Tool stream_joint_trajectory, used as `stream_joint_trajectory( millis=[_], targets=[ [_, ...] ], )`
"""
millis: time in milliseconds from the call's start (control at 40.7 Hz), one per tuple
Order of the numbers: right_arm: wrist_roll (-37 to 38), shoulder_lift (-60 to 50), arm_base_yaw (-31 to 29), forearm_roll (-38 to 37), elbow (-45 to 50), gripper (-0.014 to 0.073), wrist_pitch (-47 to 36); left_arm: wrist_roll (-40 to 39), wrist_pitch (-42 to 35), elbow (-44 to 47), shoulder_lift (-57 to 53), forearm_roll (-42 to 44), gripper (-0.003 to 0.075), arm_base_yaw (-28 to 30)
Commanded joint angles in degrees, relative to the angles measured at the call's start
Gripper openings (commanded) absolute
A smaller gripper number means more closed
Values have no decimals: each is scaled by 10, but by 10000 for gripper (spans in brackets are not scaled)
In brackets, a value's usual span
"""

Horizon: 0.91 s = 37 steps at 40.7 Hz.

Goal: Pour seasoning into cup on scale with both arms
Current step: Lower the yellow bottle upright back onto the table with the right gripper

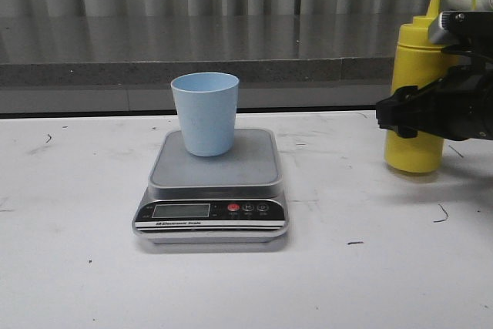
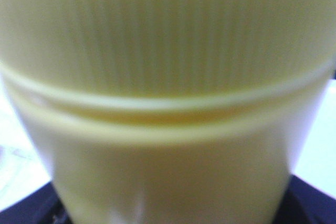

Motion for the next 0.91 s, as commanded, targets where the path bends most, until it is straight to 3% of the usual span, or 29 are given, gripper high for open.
stream_joint_trajectory(
  millis=[0,492,885],
  targets=[
    [-18,-18,-1,3,-23,304,-78,-4,-42,-15,3,0,365,-4],
    [-12,-12,-1,3,-27,592,-64,-4,-42,-15,3,0,365,-4],
    [4,-122,-1,3,66,593,-22,-4,-42,-15,3,0,365,-4]
  ],
)
